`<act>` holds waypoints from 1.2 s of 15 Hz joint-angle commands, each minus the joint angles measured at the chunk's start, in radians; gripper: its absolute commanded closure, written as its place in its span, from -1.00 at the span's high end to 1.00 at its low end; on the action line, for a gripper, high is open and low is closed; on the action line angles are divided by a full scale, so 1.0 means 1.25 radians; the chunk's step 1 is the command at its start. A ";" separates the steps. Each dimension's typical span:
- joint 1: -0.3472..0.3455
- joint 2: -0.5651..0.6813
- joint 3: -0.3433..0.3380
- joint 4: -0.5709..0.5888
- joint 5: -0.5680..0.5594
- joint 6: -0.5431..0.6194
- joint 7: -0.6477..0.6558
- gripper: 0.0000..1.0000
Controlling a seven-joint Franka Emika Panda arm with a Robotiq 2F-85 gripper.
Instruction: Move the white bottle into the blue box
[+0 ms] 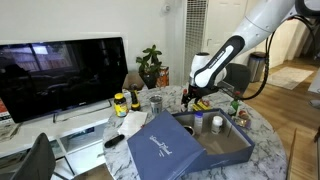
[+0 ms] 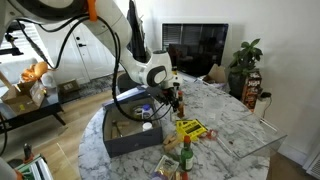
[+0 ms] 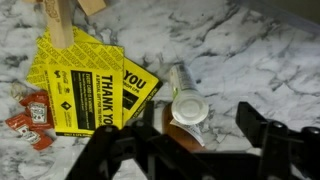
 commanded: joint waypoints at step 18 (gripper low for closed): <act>0.035 -0.460 -0.086 -0.353 -0.119 -0.100 0.051 -0.74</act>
